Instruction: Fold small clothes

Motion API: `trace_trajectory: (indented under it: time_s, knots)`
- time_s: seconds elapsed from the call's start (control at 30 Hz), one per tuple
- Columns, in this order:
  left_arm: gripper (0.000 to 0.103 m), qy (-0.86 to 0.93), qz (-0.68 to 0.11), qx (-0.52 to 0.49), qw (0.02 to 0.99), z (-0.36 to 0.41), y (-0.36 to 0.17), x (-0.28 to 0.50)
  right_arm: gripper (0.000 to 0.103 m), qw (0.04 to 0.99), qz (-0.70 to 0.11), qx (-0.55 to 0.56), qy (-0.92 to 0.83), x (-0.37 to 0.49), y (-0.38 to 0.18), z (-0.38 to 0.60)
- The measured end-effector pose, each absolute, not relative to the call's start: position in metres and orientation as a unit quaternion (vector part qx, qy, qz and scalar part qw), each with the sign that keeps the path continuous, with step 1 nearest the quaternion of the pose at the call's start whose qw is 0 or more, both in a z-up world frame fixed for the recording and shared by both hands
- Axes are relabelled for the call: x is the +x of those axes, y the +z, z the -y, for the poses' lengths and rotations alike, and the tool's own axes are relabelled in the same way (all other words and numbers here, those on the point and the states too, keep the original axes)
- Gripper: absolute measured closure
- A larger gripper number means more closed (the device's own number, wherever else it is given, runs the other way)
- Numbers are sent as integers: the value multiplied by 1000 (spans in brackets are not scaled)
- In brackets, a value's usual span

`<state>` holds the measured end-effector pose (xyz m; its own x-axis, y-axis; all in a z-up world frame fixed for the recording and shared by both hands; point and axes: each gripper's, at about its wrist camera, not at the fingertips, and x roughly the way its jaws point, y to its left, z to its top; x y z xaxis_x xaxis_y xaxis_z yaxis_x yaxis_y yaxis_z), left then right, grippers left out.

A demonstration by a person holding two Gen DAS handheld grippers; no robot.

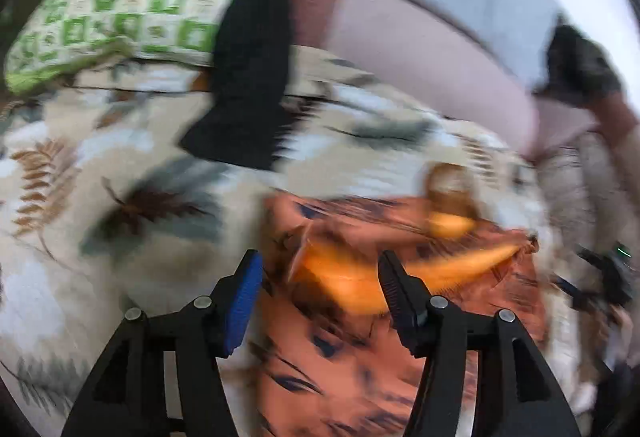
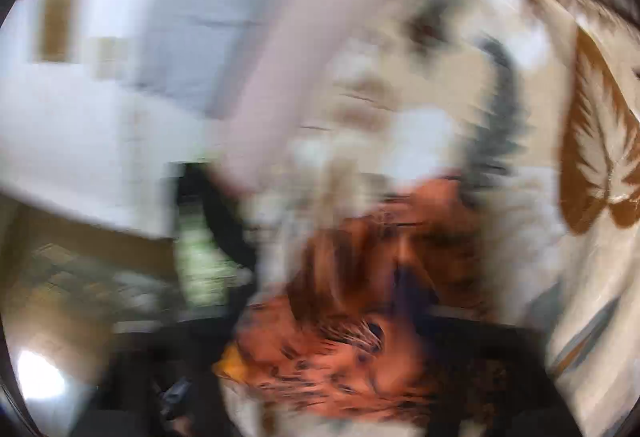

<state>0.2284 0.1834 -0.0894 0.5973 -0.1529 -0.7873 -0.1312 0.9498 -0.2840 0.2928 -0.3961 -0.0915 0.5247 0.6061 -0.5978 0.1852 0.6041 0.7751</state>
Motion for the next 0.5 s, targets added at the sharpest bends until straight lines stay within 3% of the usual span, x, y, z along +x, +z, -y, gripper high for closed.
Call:
trace_trajectory:
  time_s: [0.07,0.23,0.4,0.43,0.47,0.5]
  knots:
    - [42,8,-443,-158,883,-192,-97,214,15,780,-455,408,135,275,-103,394]
    - [38,-45,-450,-100,886,-175,-114,160,14,827,-491,241,131,241,-106,371]
    - [38,-60,-514,-91,851,-150,-164,168,16,808,-537,192,150,250,-132,364]
    - [45,-50,-514,-87,852,-146,-167,174,21,799,-553,183,151,252,-142,356]
    - [69,-52,-516,-86,851,-144,-164,176,28,795,-562,170,151,253,-146,348]
    - [80,-67,-527,-90,842,-139,-160,182,47,796,-571,140,143,254,-145,338]
